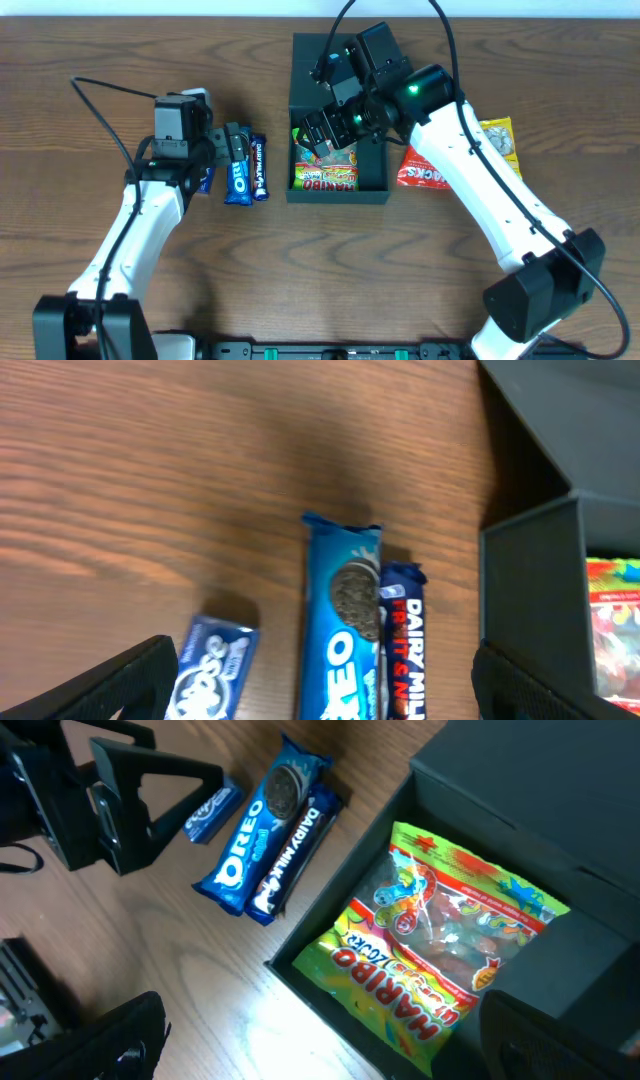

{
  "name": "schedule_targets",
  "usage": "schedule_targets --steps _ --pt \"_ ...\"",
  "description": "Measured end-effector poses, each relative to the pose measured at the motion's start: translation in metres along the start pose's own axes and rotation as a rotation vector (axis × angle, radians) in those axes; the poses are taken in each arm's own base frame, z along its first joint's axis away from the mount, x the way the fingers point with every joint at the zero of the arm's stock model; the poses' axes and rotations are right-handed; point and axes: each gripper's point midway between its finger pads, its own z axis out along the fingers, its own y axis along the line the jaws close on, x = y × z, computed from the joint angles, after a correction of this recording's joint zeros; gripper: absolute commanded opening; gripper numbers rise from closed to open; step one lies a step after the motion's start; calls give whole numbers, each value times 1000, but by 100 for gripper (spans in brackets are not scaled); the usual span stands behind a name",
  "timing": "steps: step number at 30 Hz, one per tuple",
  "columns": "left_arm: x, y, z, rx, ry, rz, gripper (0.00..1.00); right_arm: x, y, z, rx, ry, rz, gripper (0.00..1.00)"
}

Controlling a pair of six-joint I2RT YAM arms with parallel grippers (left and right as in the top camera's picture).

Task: Pack container
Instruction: 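Reach left gripper to the blue Oreo pack and grasp it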

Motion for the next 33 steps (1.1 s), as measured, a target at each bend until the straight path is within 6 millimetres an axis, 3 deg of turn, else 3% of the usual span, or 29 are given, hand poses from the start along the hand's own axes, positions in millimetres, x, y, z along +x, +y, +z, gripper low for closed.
schedule_targets --steps 9,13,22,33 --pt "33 3 39 15 128 9 100 -1 -4 0 27 -5 -2 99" --pt "42 5 48 12 157 7 90 -1 -5 0 30 -5 -3 99" --pt "53 7 62 8 191 10 81 -3 -6 0 33 -12 -6 99" --pt "69 -11 75 11 224 92 69 -5 -5 0 33 -22 -10 99"
